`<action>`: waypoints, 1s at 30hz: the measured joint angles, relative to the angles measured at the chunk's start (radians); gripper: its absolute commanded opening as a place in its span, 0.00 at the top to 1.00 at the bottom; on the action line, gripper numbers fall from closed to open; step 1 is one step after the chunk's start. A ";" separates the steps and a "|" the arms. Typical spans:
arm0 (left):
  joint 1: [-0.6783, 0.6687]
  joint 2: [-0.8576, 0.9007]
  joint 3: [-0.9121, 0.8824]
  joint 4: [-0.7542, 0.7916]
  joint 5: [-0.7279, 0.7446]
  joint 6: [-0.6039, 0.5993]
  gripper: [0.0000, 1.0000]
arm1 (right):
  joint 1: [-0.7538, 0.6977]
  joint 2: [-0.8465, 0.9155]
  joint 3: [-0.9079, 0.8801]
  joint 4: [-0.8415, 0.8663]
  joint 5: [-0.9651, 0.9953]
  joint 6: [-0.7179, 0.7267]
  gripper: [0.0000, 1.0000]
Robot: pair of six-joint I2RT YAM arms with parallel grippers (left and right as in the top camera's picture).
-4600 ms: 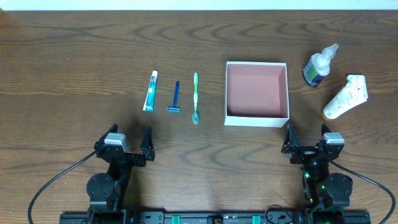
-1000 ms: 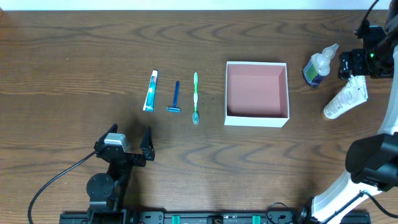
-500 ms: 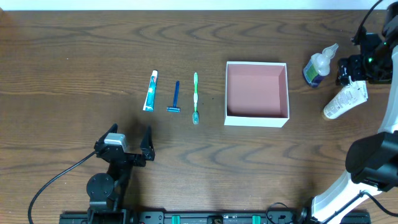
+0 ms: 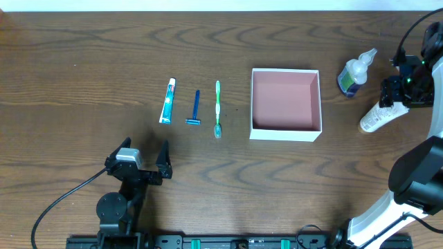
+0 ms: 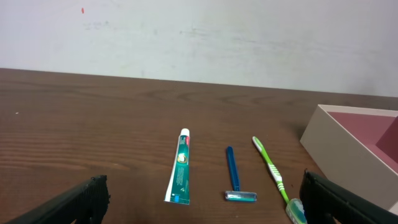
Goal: Pack container
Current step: 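Reach the right gripper to the white Pantene tube and grasp it, then carry the Pantene tube into the box and release it upright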
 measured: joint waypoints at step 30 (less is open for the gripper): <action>0.000 0.000 0.000 0.000 0.000 0.000 0.02 | 0.041 0.023 0.384 -0.266 -0.232 0.100 0.99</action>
